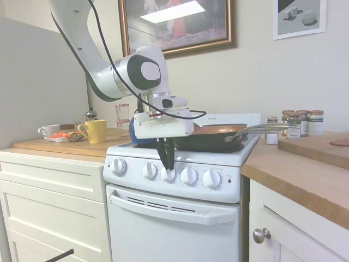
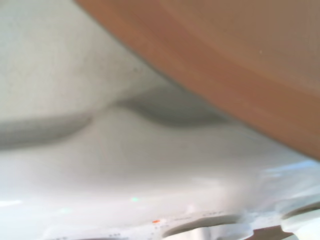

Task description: Turn on the stove on the top left

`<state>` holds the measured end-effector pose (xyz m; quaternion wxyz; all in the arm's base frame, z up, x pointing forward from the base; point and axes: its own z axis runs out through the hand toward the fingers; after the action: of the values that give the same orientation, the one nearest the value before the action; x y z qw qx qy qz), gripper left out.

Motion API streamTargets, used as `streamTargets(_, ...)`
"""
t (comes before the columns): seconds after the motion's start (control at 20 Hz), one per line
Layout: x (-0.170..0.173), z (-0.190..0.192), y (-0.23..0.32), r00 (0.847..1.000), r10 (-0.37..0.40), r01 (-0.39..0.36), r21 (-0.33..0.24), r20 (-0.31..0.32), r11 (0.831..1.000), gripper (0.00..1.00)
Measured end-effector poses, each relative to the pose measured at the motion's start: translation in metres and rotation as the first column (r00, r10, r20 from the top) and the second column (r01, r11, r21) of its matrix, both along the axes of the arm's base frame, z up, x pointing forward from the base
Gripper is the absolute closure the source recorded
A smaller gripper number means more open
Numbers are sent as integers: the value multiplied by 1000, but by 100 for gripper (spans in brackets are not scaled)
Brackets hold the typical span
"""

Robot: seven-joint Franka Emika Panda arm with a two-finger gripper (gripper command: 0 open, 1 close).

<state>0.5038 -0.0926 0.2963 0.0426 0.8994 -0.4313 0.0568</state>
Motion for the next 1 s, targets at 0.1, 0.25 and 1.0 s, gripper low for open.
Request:
streamTargets(0.1,0,1,3,1000,1,-1,-1,-1,1000,100)
streamTargets(0.25,1,1,9,1000,5,-5,0,0,1000,100)
streamTargets(1.0,2,-5,16,1000,-4,4,13,-10,1000,100)
